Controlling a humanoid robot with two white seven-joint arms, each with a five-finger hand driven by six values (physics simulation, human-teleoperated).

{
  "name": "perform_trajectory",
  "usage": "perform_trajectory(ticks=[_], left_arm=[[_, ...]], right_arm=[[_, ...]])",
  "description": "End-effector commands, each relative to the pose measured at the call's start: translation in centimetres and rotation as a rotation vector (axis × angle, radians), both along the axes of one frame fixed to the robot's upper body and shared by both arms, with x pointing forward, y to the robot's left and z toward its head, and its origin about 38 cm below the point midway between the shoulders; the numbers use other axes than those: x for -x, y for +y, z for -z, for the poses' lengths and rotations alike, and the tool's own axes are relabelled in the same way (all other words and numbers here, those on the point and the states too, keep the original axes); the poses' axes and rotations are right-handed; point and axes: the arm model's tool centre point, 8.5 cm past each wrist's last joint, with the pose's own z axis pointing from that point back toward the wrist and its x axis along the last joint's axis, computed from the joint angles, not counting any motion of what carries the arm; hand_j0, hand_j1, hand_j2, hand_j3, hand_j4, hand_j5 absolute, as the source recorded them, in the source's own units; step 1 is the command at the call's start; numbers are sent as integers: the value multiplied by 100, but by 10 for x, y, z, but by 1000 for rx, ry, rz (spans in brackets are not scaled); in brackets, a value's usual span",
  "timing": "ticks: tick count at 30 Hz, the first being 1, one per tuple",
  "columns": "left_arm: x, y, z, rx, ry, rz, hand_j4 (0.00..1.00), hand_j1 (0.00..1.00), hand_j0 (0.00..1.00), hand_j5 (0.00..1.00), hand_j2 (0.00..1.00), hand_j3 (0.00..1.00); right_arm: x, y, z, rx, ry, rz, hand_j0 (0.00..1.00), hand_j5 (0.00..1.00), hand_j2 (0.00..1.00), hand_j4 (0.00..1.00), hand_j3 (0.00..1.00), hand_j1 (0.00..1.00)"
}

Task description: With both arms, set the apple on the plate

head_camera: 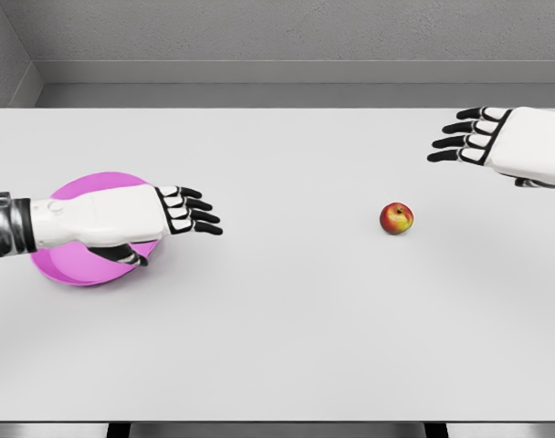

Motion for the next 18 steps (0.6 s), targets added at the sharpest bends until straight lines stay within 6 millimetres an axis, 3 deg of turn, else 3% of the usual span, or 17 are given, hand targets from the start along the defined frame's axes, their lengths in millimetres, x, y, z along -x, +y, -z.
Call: perform_trajectory(ticks=[1,7,10,13,18], left_arm=[[0,-1,0,3,6,2,100,100,100,100,100,100],[1,-2,1,0,9,5,100,100,100,100,100,100],[1,-6,4,3,16,14,100,100,100,100,100,100],[1,-5,4,1,17,13,100,100,100,100,100,100],[1,-6,5,-4,19,17,100,100,100,100,100,100]], right_arm=[[0,3,0,-10,1,-6,100,100,100,100,100,100],[2,-7,-29,-92,-14,21,100,100,100,100,100,100],[2,-13,-18,-91,50,47,100,100,100,100,100,100],[10,-12,17,-67,378,66,100,100,100,100,100,100],[4,25,50,-181,514,-28,100,100,100,100,100,100]])
